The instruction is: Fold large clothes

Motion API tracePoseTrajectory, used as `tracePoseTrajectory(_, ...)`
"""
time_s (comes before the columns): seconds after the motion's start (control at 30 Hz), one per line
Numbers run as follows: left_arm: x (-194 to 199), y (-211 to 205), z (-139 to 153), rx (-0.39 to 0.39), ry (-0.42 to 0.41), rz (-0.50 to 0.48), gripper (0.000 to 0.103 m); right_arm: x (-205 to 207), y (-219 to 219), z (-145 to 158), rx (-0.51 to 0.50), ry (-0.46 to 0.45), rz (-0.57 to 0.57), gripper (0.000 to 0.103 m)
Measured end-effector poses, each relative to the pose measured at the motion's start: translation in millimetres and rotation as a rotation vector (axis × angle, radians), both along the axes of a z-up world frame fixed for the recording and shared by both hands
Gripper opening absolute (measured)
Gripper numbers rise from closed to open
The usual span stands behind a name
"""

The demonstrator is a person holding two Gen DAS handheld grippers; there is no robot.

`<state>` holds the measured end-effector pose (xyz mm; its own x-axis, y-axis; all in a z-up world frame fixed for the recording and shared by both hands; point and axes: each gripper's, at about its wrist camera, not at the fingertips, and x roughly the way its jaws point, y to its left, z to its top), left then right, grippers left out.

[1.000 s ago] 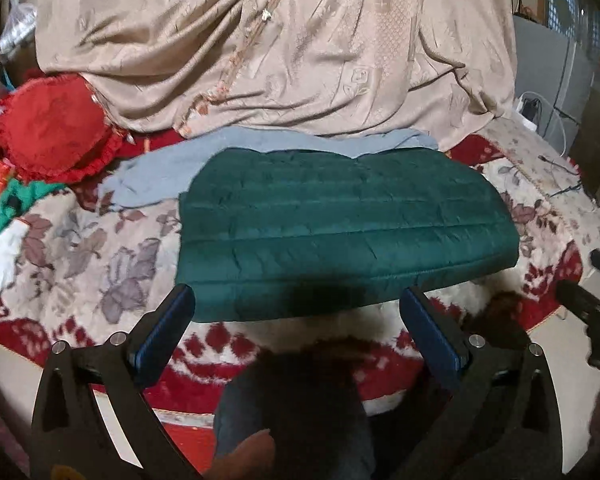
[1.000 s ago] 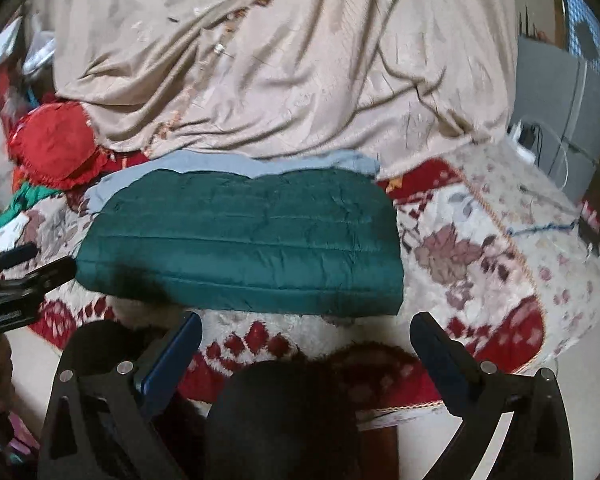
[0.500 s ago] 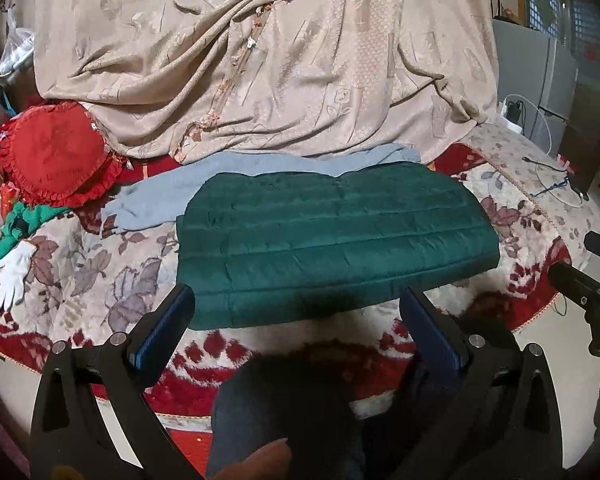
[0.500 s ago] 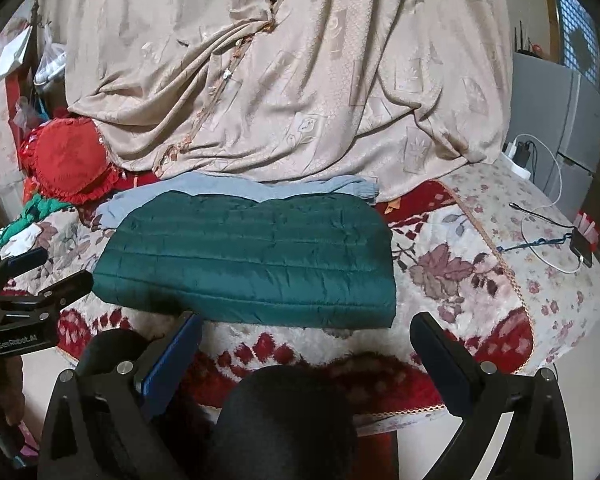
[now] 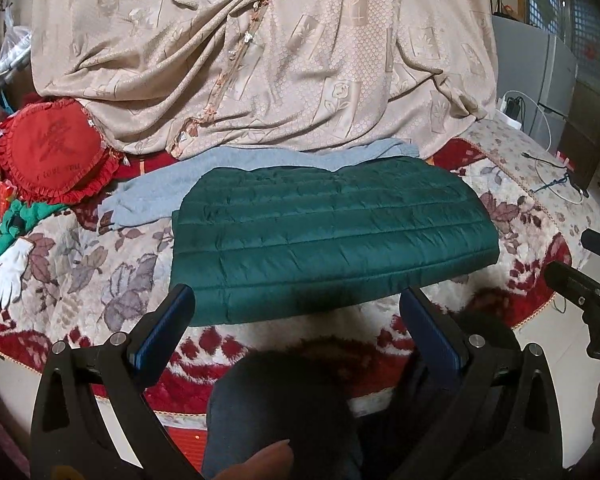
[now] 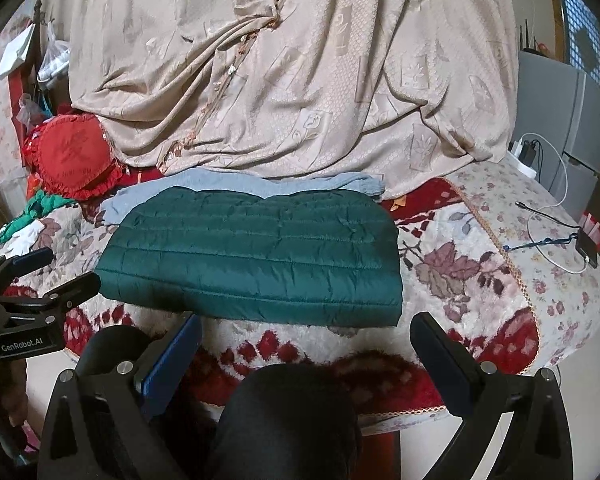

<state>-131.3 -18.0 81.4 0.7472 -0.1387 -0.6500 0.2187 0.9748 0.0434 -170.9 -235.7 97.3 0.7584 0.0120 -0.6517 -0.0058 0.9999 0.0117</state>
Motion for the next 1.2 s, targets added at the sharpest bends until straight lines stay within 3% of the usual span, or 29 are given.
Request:
tracePoseTrajectory(0.87, -2.2, -2.3, -0.4, -0.004, 0.005, -0.003, 0.103, -1.6, 7.1, 1.8, -0.004, -0.007, 0.006, 0.103)
tracePoseTrajectory(1.2, -9.0, -5.2, 2.4, -0.026, -0.017, -0.056, 0.103, 2.0, 8.6, 3.0, -0.013, -0.003, 0.014, 0.103)
